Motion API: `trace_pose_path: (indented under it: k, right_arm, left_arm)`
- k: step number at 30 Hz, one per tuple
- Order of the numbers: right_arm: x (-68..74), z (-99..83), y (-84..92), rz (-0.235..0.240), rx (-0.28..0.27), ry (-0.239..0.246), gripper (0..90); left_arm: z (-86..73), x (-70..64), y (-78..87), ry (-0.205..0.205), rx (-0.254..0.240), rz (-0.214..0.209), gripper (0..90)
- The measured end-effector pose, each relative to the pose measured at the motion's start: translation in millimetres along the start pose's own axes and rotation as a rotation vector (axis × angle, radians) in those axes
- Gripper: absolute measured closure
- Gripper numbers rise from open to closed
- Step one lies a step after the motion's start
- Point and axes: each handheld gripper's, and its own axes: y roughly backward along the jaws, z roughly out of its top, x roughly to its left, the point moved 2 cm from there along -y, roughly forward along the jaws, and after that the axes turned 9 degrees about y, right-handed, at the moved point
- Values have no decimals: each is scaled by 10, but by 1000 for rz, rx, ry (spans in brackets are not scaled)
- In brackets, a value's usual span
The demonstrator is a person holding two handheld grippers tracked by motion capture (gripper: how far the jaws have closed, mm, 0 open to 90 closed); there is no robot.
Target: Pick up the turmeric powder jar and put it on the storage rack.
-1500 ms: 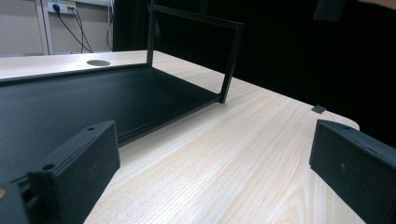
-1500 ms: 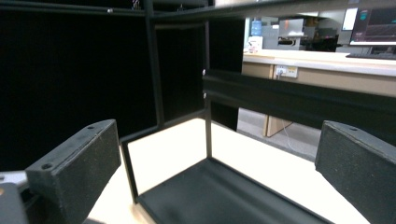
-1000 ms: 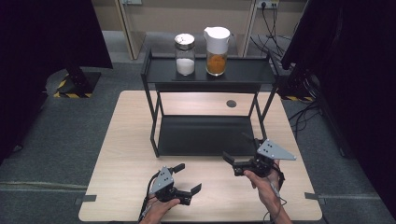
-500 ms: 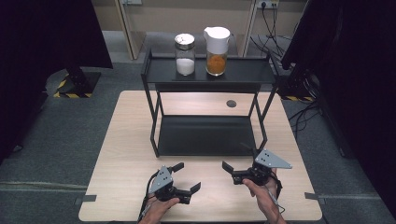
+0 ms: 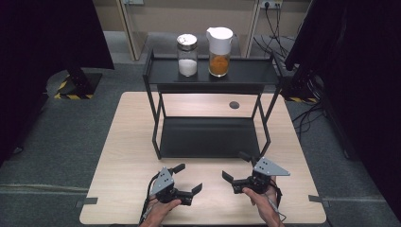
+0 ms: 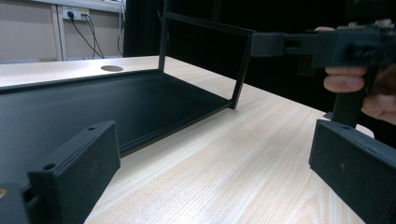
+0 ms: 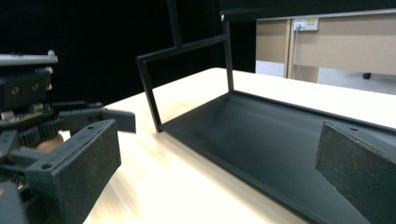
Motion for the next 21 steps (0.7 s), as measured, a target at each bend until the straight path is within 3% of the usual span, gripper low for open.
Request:
trace_pose_path:
  k: [11,21]
  right_arm:
    - [19,-69,-69,15,33,-18,5]
    - [7,-87,-67,16,32,-30,5]
  left_arm:
    - [-4,-13,15,-5,-6,7,13]
    - [-4,-16,16,-6,-7,8,12]
